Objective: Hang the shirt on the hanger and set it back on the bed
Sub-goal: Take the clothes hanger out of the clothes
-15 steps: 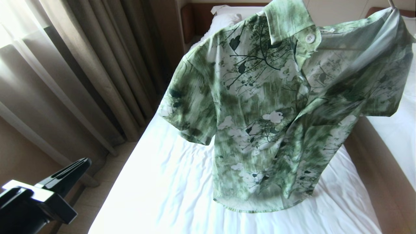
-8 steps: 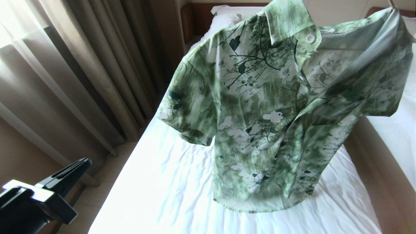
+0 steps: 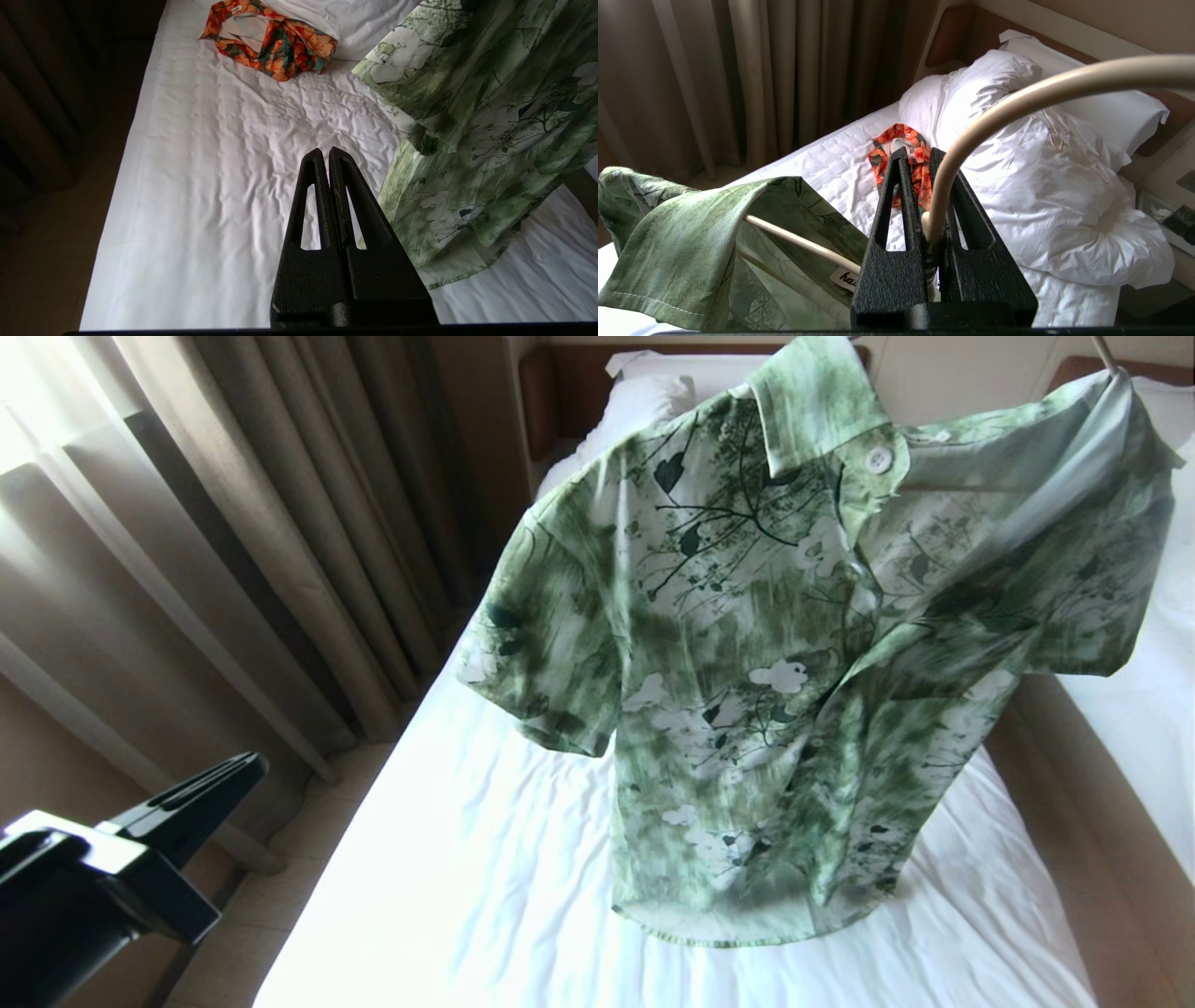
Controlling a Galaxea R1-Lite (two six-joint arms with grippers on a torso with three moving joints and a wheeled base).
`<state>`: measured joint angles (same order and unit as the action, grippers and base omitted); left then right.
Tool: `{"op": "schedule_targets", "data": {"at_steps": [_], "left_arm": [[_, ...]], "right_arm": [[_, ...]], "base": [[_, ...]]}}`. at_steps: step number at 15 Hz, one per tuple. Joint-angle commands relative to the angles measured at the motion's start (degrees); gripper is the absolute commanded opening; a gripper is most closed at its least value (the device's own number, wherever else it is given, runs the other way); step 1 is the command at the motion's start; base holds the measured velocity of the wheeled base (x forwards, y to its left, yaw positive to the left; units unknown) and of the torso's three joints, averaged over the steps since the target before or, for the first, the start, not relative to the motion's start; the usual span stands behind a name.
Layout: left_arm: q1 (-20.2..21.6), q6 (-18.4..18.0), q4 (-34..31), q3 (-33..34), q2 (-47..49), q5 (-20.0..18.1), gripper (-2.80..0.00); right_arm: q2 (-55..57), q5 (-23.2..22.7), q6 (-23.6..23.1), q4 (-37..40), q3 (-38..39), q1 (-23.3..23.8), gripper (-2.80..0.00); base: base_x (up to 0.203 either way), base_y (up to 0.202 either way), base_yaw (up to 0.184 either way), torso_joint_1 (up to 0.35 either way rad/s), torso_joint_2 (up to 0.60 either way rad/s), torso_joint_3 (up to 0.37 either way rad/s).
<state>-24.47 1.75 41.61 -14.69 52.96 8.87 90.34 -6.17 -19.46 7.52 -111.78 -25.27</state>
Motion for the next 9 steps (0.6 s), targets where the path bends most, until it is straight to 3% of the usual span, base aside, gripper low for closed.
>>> {"op": "schedule_targets", "data": {"at_steps": [1,3,7,9], "left_arm": [[-0.9,0.0,-1.8,-2.9,0.3,0.0,-2.80],[-1.4,0.1,-5.6,-6.5,0.5,-1.0,-2.80],[-9.0,0.2,-13.8,-14.3,3.3,-1.7,-2.80],[-10.0,0.3,-14.8,-15.4,6.7,-1.8,-2.80]], "right_arm": [[0.6,0.0,0.1,0.0,0.2,0.0,-2.80],[1.0,0.1,0.2,0.0,1.0,0.0,-2.80],[3.1,0.3,2.5,0.0,1.6,0.0,-2.80],[4.0,1.7,2.9,-0.5,3.1,0.0,-2.80]], "base": [[0.000,0.000,0.000,0.000,0.00,0.000],[0.000,0.000,0.000,0.000,0.00,0.000],[0.000,0.000,0.000,0.000,0.00,0.000],[0.000,0.000,0.000,0.000,0.00,0.000]]}}
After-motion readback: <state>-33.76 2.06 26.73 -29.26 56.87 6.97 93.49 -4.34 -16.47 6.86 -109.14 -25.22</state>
